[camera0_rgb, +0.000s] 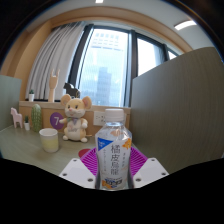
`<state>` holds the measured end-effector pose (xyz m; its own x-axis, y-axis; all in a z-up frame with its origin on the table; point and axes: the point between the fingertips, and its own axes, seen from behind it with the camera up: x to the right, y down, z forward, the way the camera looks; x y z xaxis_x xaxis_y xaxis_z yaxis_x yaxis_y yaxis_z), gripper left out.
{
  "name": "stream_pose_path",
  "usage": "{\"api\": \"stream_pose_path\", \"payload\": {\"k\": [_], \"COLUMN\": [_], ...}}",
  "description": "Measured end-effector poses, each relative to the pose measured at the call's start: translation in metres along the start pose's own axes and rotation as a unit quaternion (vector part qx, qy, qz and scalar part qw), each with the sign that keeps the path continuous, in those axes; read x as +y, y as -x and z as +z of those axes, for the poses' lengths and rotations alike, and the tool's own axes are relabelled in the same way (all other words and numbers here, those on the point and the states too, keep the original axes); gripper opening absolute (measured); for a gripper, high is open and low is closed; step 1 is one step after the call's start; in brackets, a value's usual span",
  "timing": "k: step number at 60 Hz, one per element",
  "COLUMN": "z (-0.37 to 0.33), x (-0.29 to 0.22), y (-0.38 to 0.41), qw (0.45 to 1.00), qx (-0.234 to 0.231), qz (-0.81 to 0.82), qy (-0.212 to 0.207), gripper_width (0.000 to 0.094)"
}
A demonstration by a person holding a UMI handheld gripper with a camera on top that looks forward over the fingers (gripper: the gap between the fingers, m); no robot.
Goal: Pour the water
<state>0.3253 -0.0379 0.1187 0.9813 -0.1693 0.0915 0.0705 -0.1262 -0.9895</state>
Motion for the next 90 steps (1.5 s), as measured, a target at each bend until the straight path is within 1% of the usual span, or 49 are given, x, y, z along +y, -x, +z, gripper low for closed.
{"api": "stream_pose_path", "payload": {"k": [10,20,25,34,39,41,50,52,59,67,73,79,83,90], "z": [-0.001,0.008,0.023,0.059,0.08,0.088,0.116,0.124,0.136,0.148,0.152,0.156,0.158,0.158], "x": [-0.002,-0.001,-0.007,-0.035,-0.054,-0.058,-0.078,-0.08,-0.088,-0.092,-0.088,-0.088,-0.087,-0.082], "y": [0.005,0.01,0.017,0.048,0.074,0.084,0.129,0.137,0.166,0.191,0.201,0.211,0.215,0.221], "qw": [1.0,0.999,0.993,0.959,0.923,0.902,0.808,0.785,0.685,0.574,0.516,0.448,0.416,0.396], "qx": [0.004,0.002,0.003,0.008,0.012,0.012,0.021,0.018,0.029,0.033,0.031,0.034,0.037,0.033], "qz": [-0.016,-0.047,-0.113,-0.282,-0.384,-0.43,-0.587,-0.616,-0.722,-0.807,-0.845,-0.88,-0.895,-0.904], "qy": [-0.002,0.012,0.017,-0.001,-0.019,-0.02,-0.053,-0.063,-0.095,-0.131,-0.136,-0.151,-0.155,-0.157], "gripper_width": [0.0369,0.037,0.0369,0.0367,0.0366,0.0366,0.0364,0.0367,0.037,0.0367,0.037,0.0368,0.0369,0.0367]}}
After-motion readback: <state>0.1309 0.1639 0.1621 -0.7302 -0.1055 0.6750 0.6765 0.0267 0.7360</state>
